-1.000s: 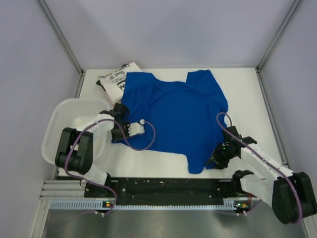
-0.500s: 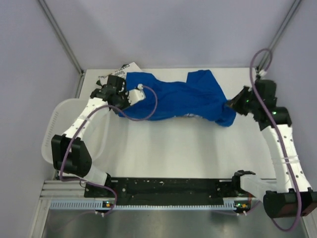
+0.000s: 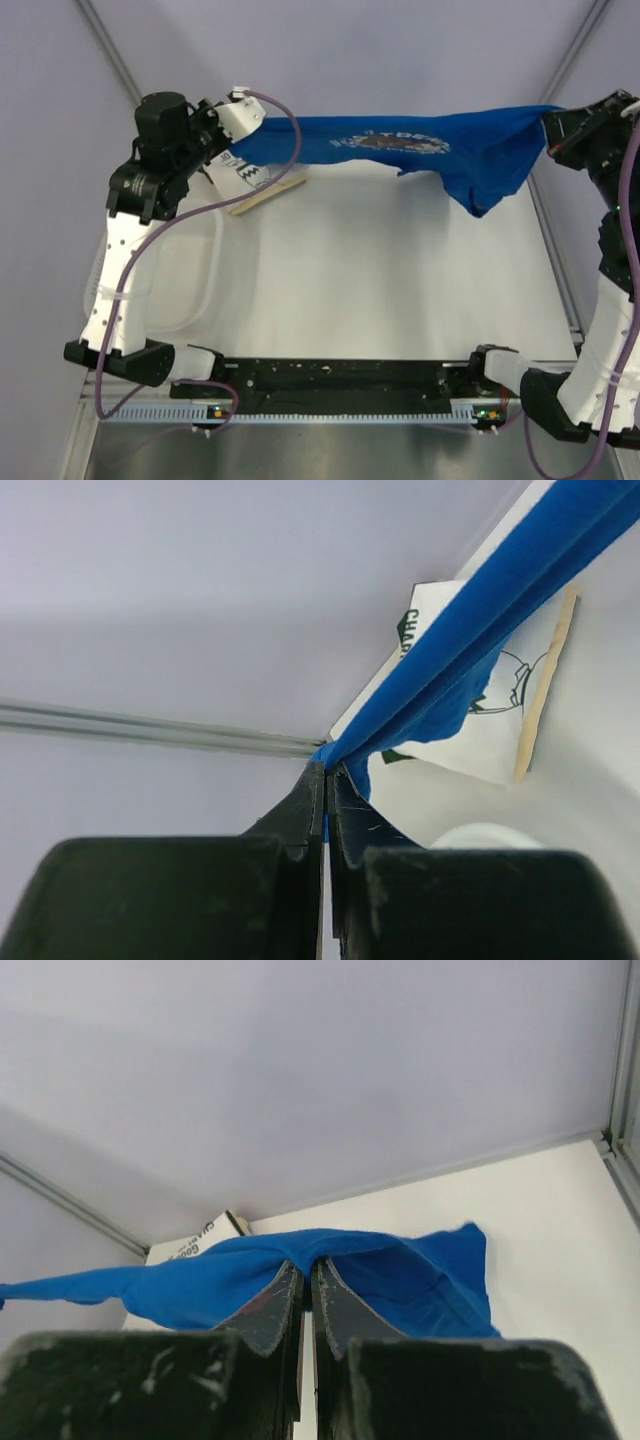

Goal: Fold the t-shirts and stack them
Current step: Flatten out the tshirt

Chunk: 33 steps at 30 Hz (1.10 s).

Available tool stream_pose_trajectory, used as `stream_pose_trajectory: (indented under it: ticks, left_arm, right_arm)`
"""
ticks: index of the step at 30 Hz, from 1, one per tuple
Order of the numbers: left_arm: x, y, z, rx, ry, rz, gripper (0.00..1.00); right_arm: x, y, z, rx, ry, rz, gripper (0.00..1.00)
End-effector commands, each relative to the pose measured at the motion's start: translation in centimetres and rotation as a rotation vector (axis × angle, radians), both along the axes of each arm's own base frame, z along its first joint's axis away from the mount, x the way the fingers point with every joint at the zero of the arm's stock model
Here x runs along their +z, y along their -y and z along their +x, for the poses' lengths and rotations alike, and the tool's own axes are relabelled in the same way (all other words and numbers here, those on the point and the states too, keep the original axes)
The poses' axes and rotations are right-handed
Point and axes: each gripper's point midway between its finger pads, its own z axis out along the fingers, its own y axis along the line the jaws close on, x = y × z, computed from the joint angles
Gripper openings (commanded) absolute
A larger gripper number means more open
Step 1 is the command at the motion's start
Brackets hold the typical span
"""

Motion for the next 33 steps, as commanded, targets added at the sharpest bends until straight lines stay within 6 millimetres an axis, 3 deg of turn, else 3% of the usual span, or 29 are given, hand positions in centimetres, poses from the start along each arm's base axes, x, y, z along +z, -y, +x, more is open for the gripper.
stream_pose_trajectory:
  ticks: [1,4,8,12,17,19,21,25,30,33]
  left_arm:
    - [3.6,-1.6,-5.1,-0.001,0.051,-0.003,0.00]
    - [3.4,-2.0,-7.2,-0.011,0.018,0.010,0.00]
    - [2.9,-2.0,-7.6,-0.012,-0.012,0.017,0.00]
    - [1.3,-1.4,-4.9,-0.008,-0.034,0.012,0.00]
    - [-1.9,0.8,0.7,-0.005,-0.099,-0.018,0.00]
    - [-2.2,2.6,3.0,-0.023,-0.101,-0.035,0.00]
    - [-2.1,4.5,5.0,-0.039,-0.088,-0.037,0.00]
    - [-0.8,7.6,8.7,-0.047,-0.010,-0.046,0.00]
    - [5.6,7.5,11.1,0.032,0.211,-0.158,0.00]
    - [7.5,8.2,10.5,-0.003,0.264,-0.171,0.00]
  right_arm:
    - [2.6,0.5,-4.5,-0.041,0.089,-0.065,0.00]
    - [3.0,0.8,-6.4,-0.070,0.103,-0.089,0.00]
    - [2.2,1.2,-5.8,-0.086,0.072,-0.095,0.00]
    - [-0.9,0.8,-0.7,-0.024,-0.060,-0.071,0.00]
    - [-6.4,1.2,7.7,0.052,-0.240,-0.010,0.00]
    - [-6.6,2.0,10.4,0.051,-0.236,0.042,0.00]
    - [-5.1,3.4,12.5,0.038,-0.179,0.091,0.00]
    - [0.1,6.9,14.3,-0.025,-0.014,0.118,0.00]
    - [6.3,9.8,12.1,-0.066,0.184,0.117,0.00]
    - [7.7,11.7,9.9,-0.086,0.220,0.138,0.00]
